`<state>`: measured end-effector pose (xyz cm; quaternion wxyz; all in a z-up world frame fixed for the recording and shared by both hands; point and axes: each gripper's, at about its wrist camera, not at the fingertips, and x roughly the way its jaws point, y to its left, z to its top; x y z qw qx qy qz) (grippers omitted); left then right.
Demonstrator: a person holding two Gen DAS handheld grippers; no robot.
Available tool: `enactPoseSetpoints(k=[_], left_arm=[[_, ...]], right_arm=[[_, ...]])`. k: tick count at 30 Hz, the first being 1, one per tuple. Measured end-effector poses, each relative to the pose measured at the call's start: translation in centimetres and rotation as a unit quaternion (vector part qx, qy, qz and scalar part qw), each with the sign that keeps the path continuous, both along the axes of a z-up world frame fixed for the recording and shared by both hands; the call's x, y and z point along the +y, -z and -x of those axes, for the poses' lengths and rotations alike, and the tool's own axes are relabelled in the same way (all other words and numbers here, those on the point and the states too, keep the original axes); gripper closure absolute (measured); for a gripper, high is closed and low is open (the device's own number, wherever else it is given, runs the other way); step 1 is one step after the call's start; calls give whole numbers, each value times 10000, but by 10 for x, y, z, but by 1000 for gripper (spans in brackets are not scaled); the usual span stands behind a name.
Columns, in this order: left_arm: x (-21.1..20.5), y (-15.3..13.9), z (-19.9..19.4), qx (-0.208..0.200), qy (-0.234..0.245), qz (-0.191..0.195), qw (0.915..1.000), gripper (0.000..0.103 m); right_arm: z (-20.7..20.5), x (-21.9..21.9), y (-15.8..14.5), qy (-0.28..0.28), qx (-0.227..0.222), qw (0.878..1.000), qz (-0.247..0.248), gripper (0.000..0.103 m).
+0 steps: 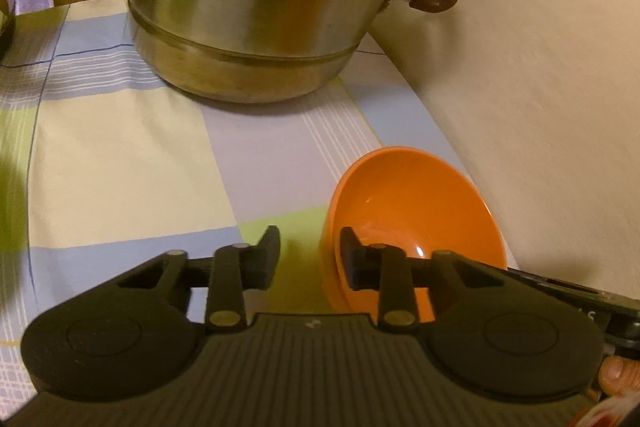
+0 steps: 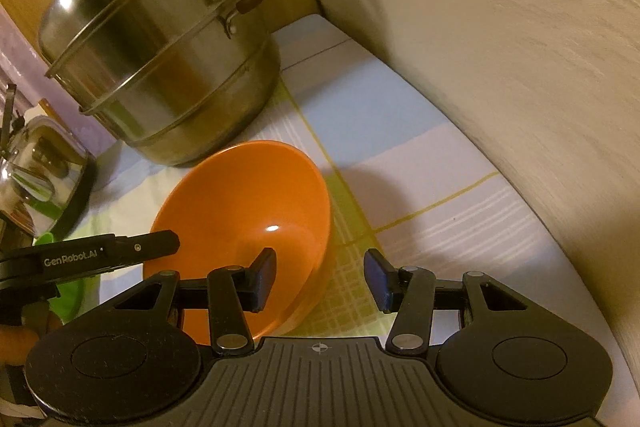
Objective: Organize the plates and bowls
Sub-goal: 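Move both grippers to the orange bowl and close them on its rim, then lift the orange bowl with both grippers and carry it over the green bowl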
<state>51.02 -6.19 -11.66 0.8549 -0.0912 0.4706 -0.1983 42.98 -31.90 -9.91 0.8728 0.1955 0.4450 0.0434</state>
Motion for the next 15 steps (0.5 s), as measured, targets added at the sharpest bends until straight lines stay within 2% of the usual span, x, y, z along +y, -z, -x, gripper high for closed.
enactPoseSetpoints(k=[2,8,12,15], left_arm=[[-4,0,-1,-32,61,-53,10000,84],[-13,0,-2,-58,193,-145,9997,96],[-22,-3,4,-138,287,-372,9988,97],[-22,-7,11,-164,314,-348,9988,97]], right_arm=[[-2,1,1,-14,12,10000,17,67],[-6,1,4,-46,53,10000,28,85],[-6,3,2,-47,90,9999,90,86],[-4,2,0,-9,138,9998,109,89]])
